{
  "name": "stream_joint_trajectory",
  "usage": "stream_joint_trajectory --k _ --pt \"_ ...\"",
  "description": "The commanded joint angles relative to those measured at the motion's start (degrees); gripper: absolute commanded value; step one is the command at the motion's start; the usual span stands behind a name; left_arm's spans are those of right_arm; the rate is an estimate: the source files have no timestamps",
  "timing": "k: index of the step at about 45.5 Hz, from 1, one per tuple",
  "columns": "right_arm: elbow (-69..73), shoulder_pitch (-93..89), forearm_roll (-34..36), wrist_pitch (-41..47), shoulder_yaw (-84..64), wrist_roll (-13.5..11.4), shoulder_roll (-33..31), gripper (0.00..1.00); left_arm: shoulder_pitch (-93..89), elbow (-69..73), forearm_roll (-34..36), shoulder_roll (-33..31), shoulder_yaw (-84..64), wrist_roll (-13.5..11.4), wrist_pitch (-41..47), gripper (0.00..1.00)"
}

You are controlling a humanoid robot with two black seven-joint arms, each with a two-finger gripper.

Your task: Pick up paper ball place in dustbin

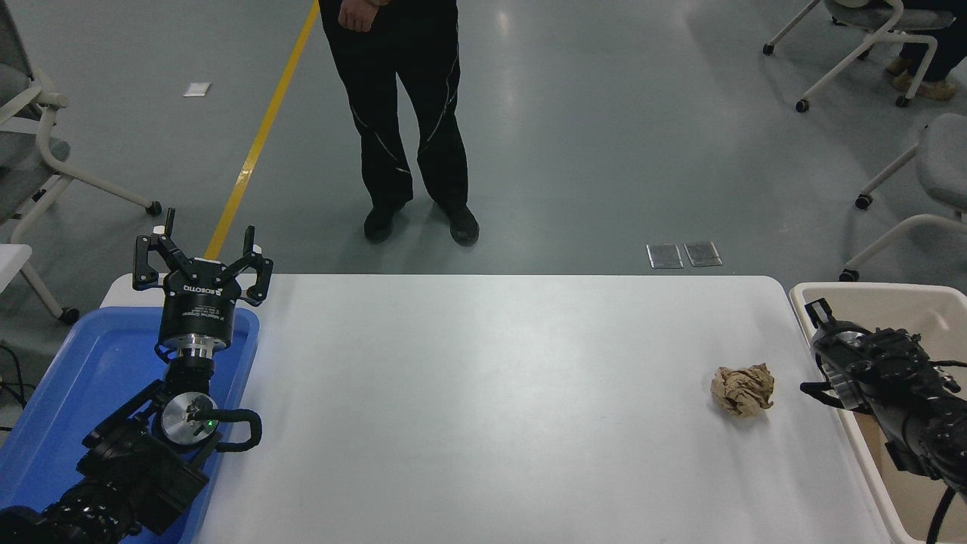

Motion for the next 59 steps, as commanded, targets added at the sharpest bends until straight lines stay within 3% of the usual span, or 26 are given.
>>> stream_joint_trajectory --k 1,42,44,45,47,48,54,59 --pt "-0.71 0.47 -0.02 0.10 -0.24 0.15 1.09 0.00 -0.04 -0.08 0.09 -0.03 0.34 0.04 0.05 0.99" --pt "-0.10 -0.33 -0.02 -0.08 -0.33 0.06 -1.37 0.01 0.05 0.00 0.01 0.06 0.34 -0.05 0.05 0.99" --pt "0.43 -0.15 -0.02 0.01 -0.33 0.15 -1.72 0.11 0.05 0.00 0.01 0.06 0.34 -0.05 0.05 0.99" --pt "0.61 -0.06 -0.02 0.01 -0.24 0.06 -2.24 0.21 0.14 0.00 0.01 0.06 0.34 -0.05 0.05 0.99" --pt "1.05 0.38 0.07 -0.17 -0.24 0.15 -4.17 0.49 0.14 0.00 0.01 0.06 0.34 -0.05 0.05 0.99" --pt "2.36 0.99 0.15 -0.08 -0.15 0.06 -5.83 0.71 0.14 0.00 0.01 0.06 0.34 -0.05 0.05 0.99" --pt "13.86 5.64 0.07 0.27 -1.20 0.06 -12.25 0.99 0.23 0.00 0.01 0.06 0.34 -0.05 0.05 0.99" --pt "28.36 11.79 0.07 0.36 -6.20 0.06 -18.76 1.00 0.14 -0.08 0.09 -0.03 0.34 -0.05 -0.04 0.99"
